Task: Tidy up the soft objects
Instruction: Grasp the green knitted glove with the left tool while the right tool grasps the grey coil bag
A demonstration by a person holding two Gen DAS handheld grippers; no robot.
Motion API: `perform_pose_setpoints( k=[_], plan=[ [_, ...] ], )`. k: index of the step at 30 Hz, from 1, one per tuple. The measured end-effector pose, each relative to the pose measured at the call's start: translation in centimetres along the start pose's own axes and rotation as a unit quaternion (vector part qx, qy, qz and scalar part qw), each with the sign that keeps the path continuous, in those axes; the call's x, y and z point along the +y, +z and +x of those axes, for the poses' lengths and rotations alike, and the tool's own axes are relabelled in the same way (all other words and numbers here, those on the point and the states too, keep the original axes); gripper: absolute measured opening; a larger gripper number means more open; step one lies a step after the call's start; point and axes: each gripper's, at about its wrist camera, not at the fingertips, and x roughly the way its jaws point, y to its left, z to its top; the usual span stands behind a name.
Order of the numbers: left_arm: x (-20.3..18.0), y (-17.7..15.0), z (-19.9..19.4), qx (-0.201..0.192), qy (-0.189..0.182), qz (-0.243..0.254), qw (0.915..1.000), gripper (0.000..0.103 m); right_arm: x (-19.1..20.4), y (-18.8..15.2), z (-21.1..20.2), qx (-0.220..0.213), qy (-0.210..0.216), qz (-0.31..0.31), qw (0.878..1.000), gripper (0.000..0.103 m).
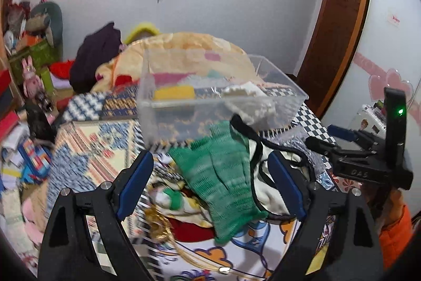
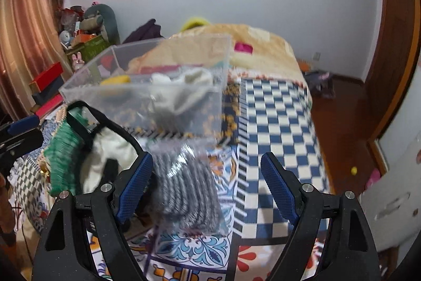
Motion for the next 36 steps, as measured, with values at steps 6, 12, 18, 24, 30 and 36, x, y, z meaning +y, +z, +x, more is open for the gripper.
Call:
perform_pose_setpoints(
  k=[6, 12, 18, 24, 30, 36],
  plan=[
    [-0.2, -1.1, 1.8, 0.026, -0.007, -0.001, 0.9996, 0.063, -0.3, -1.8, 0.6, 0.014, 0.004, 0.003, 1.000, 0.081],
    [-0.2, -1.9, 2.0, 0.016, 0.007, 0.006, 0.9998, 0.049, -0.4, -2.4, 0.2, 0.017, 0.033, 0.011, 0.999, 0.057],
    [-0.1, -2.3, 2.2, 0.018, 0.014, 0.006, 0.9997, 0.031, 0.2, -2.5, 0.0, 0.014, 0.050, -0.001, 0.999, 0.035],
    [0.5, -2.2, 1.5, 0.010, 0.005, -0.009, 0.9999, 0.014, -0.3, -2.5, -0.3, 0.007, 0.048, 0.013, 0.999, 0.026],
    [0.7, -1.4, -0.7, -0.022, 0.006, -0.013, 0.9997, 0.012, -1.6, -2.3, -1.6, -0.002, 0.034, 0.031, 0.999, 0.020],
    [0.9, 0.8, -3.1, -0.061, 0.012, -0.007, 0.9981, 0.012, -1.4, -1.5, -3.3, -0.030, 0.023, 0.025, 0.999, 0.019]
  ],
)
